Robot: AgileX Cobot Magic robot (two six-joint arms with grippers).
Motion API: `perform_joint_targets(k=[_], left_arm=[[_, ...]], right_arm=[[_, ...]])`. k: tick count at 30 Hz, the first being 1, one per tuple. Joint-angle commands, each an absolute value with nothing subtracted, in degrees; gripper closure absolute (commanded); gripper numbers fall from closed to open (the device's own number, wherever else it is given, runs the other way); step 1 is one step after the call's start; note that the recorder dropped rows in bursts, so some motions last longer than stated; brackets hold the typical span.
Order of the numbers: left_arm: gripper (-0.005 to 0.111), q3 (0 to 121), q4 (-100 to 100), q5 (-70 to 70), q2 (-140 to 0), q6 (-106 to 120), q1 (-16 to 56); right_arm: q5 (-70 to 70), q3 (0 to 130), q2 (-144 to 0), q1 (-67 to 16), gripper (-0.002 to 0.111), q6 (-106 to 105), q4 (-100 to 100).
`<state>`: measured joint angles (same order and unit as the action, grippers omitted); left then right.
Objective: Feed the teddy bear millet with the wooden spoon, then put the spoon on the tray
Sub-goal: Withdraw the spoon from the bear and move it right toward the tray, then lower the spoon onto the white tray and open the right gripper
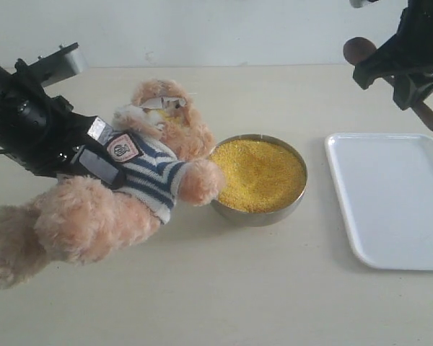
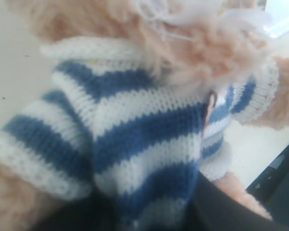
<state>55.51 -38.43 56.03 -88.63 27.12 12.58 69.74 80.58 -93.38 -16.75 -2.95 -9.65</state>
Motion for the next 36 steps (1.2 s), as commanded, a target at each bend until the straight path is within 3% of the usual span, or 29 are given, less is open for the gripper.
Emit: perform_joint_targets(k=[1,9,21,27,36], left_arm=[[0.103,55.62,-39.41,54.69,-88.39,26.84,12.58],[0.103,55.62,-36.06,50.97,-88.39,24.42,11.93],[0.103,55.62,-36.37,50.71,-88.39,24.00,3.68],[0.103,54.49,-36.23,47.90,-88.39,24.00,3.20],[0.103,53.20,-36.23,45.85,-91.99,24.00,3.20]], right_arm=[[69.96,80.71,-92.57,-14.48,0.109,-3.75,-8.07],[69.96,80.61,-93.15,-14.32,0.109,-3.75,-7.94],[69.96,74.83,-99.02,-9.10,0.109,-3.93,-3.58],[67.96,68.89,-99.72,-3.89,0.109,-5.25,0.00],[62.29,65.17,-102.02,-3.30,0.109,-5.12,1.77]])
